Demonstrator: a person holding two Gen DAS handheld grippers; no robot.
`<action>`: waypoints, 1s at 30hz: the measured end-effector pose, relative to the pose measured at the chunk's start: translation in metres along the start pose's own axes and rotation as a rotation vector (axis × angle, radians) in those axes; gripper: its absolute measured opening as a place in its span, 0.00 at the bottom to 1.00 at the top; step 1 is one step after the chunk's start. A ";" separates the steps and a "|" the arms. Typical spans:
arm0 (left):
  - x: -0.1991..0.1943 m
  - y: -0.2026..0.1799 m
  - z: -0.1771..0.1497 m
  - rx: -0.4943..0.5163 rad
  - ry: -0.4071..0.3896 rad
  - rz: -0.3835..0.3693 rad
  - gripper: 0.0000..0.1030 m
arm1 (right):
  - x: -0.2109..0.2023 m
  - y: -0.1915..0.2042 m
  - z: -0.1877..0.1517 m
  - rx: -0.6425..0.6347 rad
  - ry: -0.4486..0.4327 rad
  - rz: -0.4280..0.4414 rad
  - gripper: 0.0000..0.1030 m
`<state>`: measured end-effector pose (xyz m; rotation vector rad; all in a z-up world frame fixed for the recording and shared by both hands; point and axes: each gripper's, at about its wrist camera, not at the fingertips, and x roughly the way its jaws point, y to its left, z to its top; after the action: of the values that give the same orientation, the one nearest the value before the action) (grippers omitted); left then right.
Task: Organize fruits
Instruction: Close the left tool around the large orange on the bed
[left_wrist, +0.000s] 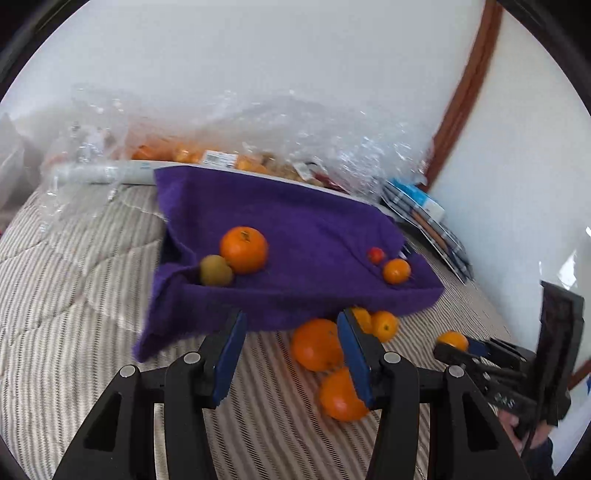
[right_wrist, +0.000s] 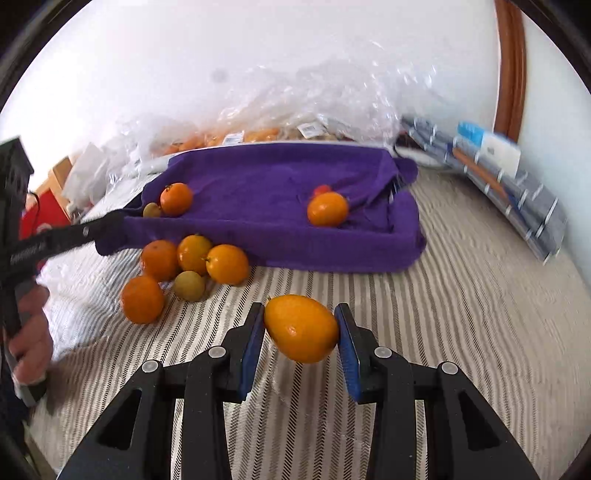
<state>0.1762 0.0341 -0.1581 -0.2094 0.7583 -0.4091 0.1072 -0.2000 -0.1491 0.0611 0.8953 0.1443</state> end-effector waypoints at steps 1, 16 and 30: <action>0.003 -0.004 -0.001 0.008 0.014 -0.017 0.48 | 0.002 -0.003 0.001 0.014 0.008 0.009 0.37; 0.040 -0.019 -0.008 0.005 0.179 -0.012 0.48 | -0.001 -0.013 0.001 0.077 -0.015 0.093 0.37; 0.023 -0.016 -0.002 0.017 0.060 0.020 0.37 | 0.001 -0.016 0.002 0.083 -0.011 0.156 0.37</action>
<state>0.1853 0.0102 -0.1685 -0.1736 0.8152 -0.4044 0.1113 -0.2154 -0.1505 0.2091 0.8854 0.2523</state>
